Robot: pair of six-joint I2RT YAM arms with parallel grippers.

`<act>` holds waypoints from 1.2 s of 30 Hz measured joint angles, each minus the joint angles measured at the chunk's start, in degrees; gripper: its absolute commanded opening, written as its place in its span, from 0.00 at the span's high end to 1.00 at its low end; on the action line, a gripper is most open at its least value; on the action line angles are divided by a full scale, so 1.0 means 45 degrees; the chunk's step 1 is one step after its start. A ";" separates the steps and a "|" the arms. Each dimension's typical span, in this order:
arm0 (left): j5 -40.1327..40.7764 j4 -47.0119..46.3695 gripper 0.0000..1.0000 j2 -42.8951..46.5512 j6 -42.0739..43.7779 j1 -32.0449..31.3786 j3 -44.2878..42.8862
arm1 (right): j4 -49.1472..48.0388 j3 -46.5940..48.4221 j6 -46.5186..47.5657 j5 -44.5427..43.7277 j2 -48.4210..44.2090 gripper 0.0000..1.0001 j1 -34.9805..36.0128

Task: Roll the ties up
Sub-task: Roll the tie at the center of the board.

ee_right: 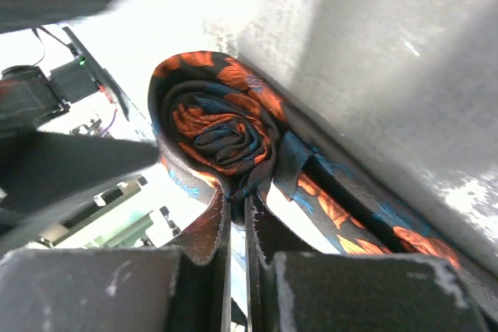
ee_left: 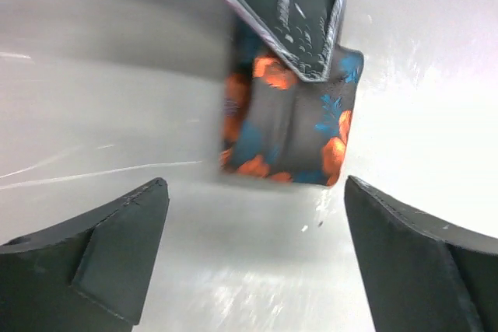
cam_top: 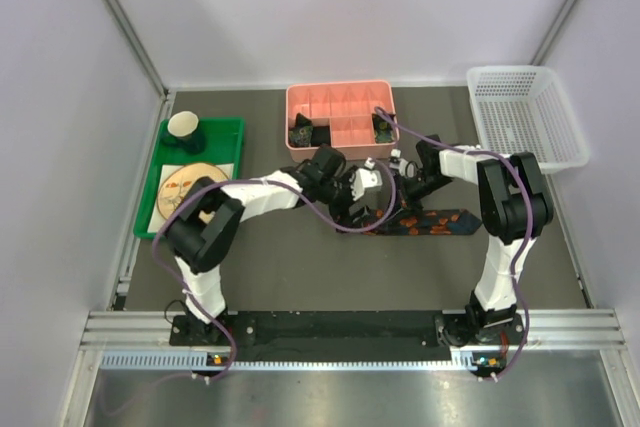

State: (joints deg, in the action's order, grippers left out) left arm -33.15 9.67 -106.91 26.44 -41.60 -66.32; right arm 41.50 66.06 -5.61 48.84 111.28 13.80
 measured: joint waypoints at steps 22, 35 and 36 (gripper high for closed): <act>-0.1321 -0.8068 0.01 0.0627 -0.3492 0.0559 0.3993 | 0.0505 0.0345 -0.0801 -0.2147 -0.0223 1.00 0.0355; -0.2016 -1.1448 0.24 -0.1676 -0.4459 0.0068 0.3866 | 0.0495 0.0340 -0.0928 -0.2395 -0.0287 1.00 0.0432; -0.2098 -1.1506 0.27 -0.1734 -0.4425 0.0034 0.3837 | 0.0495 0.0340 -0.0967 -0.2395 -0.0277 1.00 0.0432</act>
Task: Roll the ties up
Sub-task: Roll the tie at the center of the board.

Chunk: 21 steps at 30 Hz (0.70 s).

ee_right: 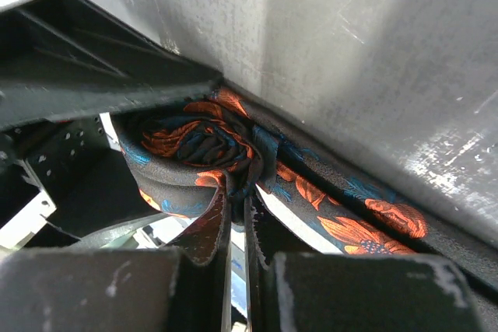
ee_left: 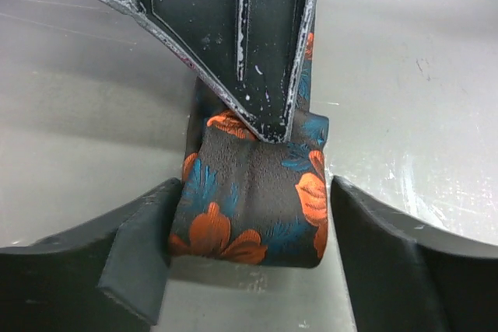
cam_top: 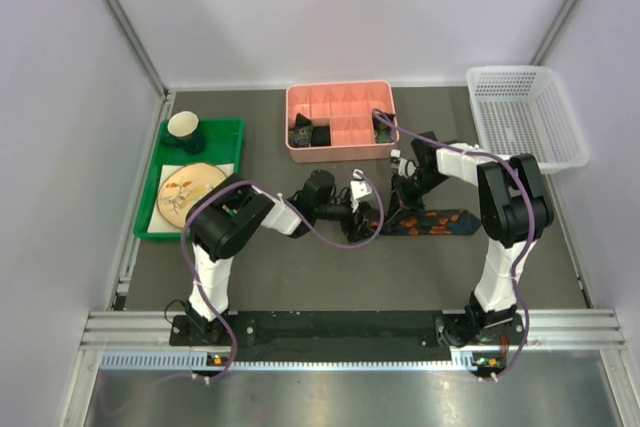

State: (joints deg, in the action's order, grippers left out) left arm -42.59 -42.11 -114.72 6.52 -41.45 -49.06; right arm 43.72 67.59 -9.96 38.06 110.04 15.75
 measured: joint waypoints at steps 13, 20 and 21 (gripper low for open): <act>0.0544 0.2997 0.64 0.0209 0.1783 -0.0573 -0.1345 | -0.0384 -0.0204 -0.0335 0.0801 0.0228 0.98 -0.0223; 0.2589 0.9622 0.78 0.1035 0.4852 -0.0991 -0.3487 | -0.1161 -0.0481 -0.0379 0.1481 0.0253 0.68 -0.0189; 0.2841 1.0433 0.80 0.1049 0.5163 -0.1020 -0.3803 | -0.1180 -0.0505 -0.0350 0.1525 0.0253 0.65 -0.0238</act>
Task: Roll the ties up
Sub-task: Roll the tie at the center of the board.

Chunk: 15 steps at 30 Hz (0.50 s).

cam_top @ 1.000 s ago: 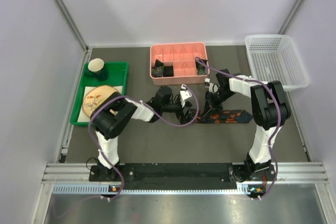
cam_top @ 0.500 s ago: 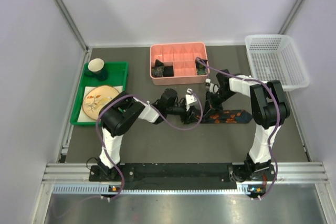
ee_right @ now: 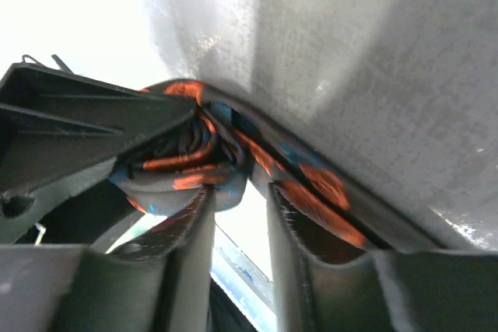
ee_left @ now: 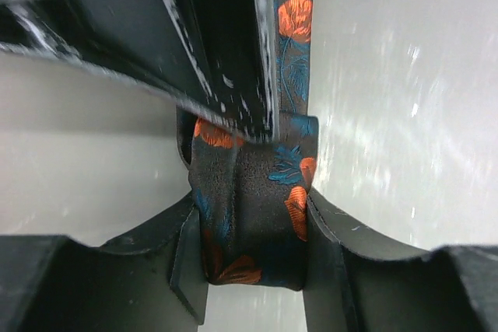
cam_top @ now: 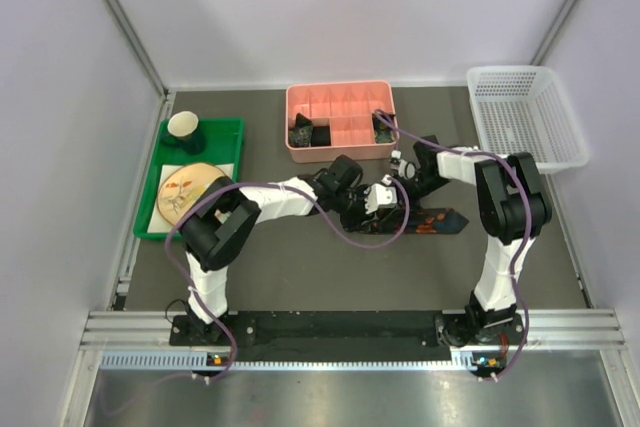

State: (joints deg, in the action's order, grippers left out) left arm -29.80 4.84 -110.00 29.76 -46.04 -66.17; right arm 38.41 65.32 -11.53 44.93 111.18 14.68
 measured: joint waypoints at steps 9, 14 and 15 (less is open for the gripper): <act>0.1379 0.4172 0.80 -0.0656 0.1394 -0.0355 -0.2244 | -0.0005 -0.0151 0.0355 0.1462 -0.0029 0.50 -0.0748; 0.1554 0.4983 0.74 -0.1078 0.1350 -0.0418 -0.2982 | -0.0442 -0.0369 -0.0160 0.2336 -0.0049 0.51 -0.0505; 0.1564 0.5095 0.73 -0.1132 0.1316 -0.0423 -0.3084 | -0.0559 -0.0369 -0.0253 0.2424 -0.0049 0.51 -0.0408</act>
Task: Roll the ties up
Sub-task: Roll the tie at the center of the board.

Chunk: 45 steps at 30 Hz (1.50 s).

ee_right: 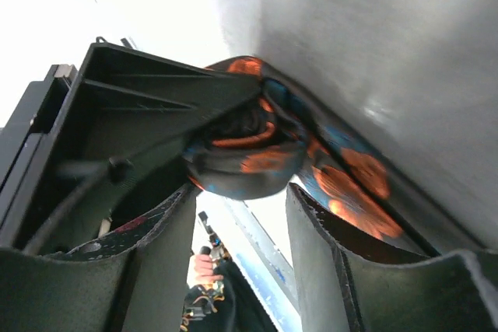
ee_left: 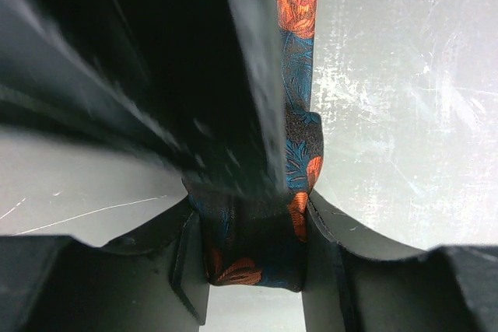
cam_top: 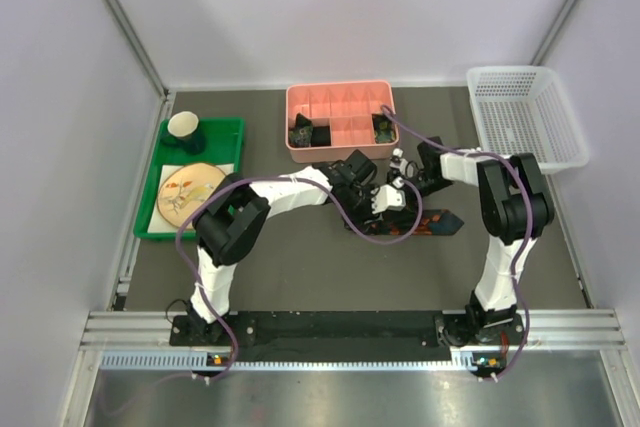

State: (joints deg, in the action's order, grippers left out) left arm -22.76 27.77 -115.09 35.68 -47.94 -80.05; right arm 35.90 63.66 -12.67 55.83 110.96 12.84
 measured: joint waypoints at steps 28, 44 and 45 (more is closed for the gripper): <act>-0.2623 -0.6659 0.25 0.1715 -0.2686 0.1418 0.4711 | 0.0714 0.0597 0.0355 -0.1559 0.0583 1.00 0.0418; -0.4022 -1.1336 0.27 0.0374 -0.3774 0.1093 0.4901 | 0.1078 0.0520 -0.0141 -0.3303 0.0291 1.00 0.0374; -0.4056 -1.1438 0.30 0.0238 -0.3866 0.1073 0.4901 | 0.1098 0.0520 -0.0141 -0.3405 0.0287 1.00 0.0374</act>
State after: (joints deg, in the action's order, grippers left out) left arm -41.01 -23.70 -114.02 18.28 -43.11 -58.00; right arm 40.84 66.00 -13.30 40.51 112.25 14.52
